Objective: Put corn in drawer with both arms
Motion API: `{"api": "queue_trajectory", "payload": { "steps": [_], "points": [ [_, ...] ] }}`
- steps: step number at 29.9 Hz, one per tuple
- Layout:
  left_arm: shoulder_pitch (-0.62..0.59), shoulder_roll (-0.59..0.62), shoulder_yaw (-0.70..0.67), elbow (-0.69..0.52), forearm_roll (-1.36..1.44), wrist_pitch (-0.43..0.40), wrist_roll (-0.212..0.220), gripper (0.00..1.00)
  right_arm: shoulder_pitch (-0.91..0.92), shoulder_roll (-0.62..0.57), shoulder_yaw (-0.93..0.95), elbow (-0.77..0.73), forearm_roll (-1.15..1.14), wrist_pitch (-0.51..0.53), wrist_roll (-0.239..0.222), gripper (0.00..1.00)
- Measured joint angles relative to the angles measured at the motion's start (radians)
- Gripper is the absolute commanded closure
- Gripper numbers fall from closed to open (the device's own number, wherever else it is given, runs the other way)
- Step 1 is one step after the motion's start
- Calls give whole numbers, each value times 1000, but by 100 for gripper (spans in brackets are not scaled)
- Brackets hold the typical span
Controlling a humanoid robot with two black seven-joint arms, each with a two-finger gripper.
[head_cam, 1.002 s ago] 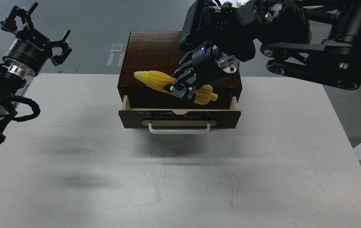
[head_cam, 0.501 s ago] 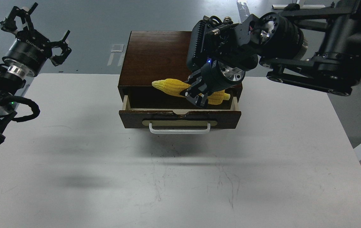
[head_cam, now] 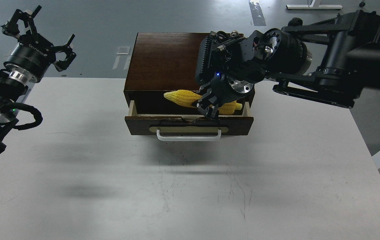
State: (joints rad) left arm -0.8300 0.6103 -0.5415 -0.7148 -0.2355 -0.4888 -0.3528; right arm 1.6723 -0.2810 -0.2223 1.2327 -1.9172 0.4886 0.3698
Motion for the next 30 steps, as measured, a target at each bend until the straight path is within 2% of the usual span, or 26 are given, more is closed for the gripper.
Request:
{"api": "queue_trajectory", "payload": {
  "steps": [2, 4, 14, 18, 30],
  "points": [
    [0, 0, 0, 0, 0, 0, 0, 2, -6, 1, 0, -2, 0, 0, 0, 81],
    [0, 1, 0, 0, 0, 0, 0, 2, -12, 2, 0, -2, 0, 0, 0, 70],
    [-1, 2, 0, 0, 0, 0, 0, 2, -17, 3, 2, -10, 0, 0, 0, 63],
    [-1, 2, 0, 0, 1, 0, 1, 2, -14, 3, 2, -12, 1, 0, 0, 49],
    [-5, 16, 0, 0, 1, 0, 1, 2, -6, -13, 35, -26, 31, 0, 0, 47]
  ]
}}
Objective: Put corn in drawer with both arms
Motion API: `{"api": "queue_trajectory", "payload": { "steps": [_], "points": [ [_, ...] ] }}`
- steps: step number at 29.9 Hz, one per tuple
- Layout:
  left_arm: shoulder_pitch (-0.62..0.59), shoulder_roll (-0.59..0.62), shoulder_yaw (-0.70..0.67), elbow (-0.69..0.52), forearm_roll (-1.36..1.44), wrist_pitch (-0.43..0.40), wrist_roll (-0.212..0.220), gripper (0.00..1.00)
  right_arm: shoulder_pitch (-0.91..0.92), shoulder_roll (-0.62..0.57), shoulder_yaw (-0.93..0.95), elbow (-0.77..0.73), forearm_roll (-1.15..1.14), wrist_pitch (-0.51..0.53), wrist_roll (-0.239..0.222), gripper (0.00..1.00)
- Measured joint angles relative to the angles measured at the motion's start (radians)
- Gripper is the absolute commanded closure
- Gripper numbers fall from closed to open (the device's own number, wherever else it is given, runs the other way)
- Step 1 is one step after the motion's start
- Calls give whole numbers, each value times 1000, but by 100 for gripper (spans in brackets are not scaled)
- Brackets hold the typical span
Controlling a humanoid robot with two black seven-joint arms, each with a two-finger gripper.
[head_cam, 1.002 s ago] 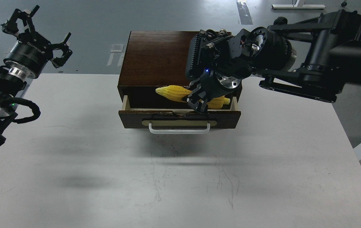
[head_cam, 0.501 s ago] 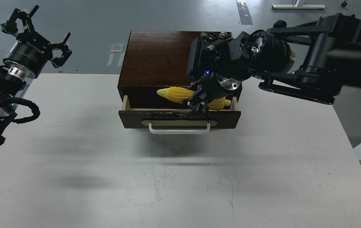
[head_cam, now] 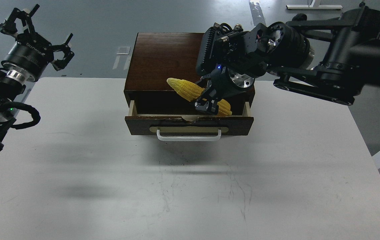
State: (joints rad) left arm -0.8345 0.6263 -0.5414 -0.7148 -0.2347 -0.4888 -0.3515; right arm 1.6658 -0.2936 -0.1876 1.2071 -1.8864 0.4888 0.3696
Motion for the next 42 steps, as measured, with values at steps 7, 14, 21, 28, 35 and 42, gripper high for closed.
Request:
{"api": "queue_trajectory", "payload": {
  "steps": [7, 14, 21, 28, 35, 42],
  "points": [
    [-2, 6, 0, 0, 0, 0, 0, 2, -1, -12, 16, 0, 30, 0, 0, 45],
    [-2, 7, 0, 0, 0, 0, 0, 2, -3, -9, 18, 1, 54, 0, 0, 42],
    [-2, 10, 0, 0, 0, 0, 0, 2, -5, -8, 26, 1, 58, 0, 0, 10],
    [-2, 15, 0, 0, 0, 0, 0, 2, -11, -45, 154, -48, 241, 0, -4, 0],
    [-7, 14, -2, 0, -2, 0, -1, 2, -16, -161, 302, -227, 637, 0, -12, 0],
    [-8, 2, 3, 0, 0, 0, 0, 2, -76, -252, 330, -437, 1139, 0, -13, 0]
  ]
}}
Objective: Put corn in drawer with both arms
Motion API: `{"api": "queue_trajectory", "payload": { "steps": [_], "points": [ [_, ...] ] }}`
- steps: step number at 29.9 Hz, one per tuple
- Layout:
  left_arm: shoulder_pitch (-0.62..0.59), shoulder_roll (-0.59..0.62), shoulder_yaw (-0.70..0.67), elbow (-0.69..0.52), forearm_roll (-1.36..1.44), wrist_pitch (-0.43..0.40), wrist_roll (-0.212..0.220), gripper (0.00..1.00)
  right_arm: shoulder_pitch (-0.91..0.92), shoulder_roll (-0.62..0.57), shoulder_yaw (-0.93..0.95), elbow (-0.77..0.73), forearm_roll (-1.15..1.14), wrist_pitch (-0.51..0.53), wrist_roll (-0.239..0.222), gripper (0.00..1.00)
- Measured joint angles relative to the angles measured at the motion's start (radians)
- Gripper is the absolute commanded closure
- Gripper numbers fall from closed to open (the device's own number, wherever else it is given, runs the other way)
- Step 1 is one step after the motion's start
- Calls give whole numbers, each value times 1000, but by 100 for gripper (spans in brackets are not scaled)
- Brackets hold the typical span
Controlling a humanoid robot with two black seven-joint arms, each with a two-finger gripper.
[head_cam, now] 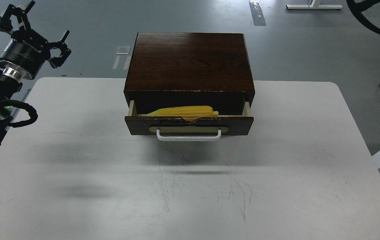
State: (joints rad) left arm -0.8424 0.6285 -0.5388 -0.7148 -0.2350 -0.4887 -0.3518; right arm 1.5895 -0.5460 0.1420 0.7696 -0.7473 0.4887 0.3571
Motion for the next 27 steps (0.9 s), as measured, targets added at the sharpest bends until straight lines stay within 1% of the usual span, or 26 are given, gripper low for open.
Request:
{"api": "queue_trajectory", "payload": {
  "steps": [6, 12, 16, 19, 22, 27],
  "points": [
    [0, -9, -2, 0, -1, 0, 0, 2, -118, -58, 25, -103, 389, 0, 4, 0],
    [0, -26, -7, 3, -10, 0, -1, 2, -268, -63, 87, -169, 765, 0, 3, 0],
    [0, -51, -18, 3, -13, 0, -1, 2, -413, -57, 168, -201, 983, 0, 3, 0],
    [0, -57, -33, 3, -14, 0, -1, 2, -522, -53, 256, -208, 1099, 0, 0, 0],
    [0, -58, -39, 12, -14, 0, -1, 2, -612, -51, 337, -209, 1164, 0, -6, 0],
    [5, -70, -40, 63, -14, 0, 0, 2, -714, -47, 409, -208, 1257, 0, -25, 0]
  ]
}}
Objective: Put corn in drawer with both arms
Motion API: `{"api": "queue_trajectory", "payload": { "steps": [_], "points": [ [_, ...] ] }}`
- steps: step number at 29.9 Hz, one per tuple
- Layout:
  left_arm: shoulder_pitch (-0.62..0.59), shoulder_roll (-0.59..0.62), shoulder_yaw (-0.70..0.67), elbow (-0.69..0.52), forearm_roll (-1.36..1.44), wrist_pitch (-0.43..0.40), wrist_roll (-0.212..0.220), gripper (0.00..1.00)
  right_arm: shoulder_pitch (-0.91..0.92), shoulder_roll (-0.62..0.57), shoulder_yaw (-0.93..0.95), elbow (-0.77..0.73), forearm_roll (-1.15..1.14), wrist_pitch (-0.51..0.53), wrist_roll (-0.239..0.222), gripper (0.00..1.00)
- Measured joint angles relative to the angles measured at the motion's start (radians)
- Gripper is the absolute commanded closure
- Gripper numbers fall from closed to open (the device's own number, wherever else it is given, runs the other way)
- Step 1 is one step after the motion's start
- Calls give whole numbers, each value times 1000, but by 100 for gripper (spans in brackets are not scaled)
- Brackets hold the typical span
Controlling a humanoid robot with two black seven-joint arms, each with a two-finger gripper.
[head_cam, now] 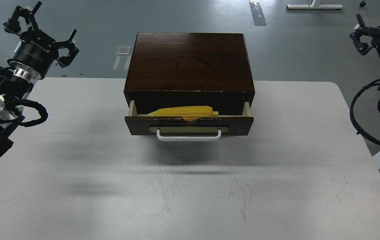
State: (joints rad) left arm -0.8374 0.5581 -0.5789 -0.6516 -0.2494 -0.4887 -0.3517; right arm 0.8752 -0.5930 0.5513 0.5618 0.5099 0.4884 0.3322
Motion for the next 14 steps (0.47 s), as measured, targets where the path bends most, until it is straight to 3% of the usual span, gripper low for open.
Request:
{"api": "queue_trajectory", "payload": {
  "steps": [14],
  "points": [
    [10, -103, -71, 192, -24, 0, 16, 2, -38, 60, 4, 1, 21, 0, 10, 0]
  ]
}}
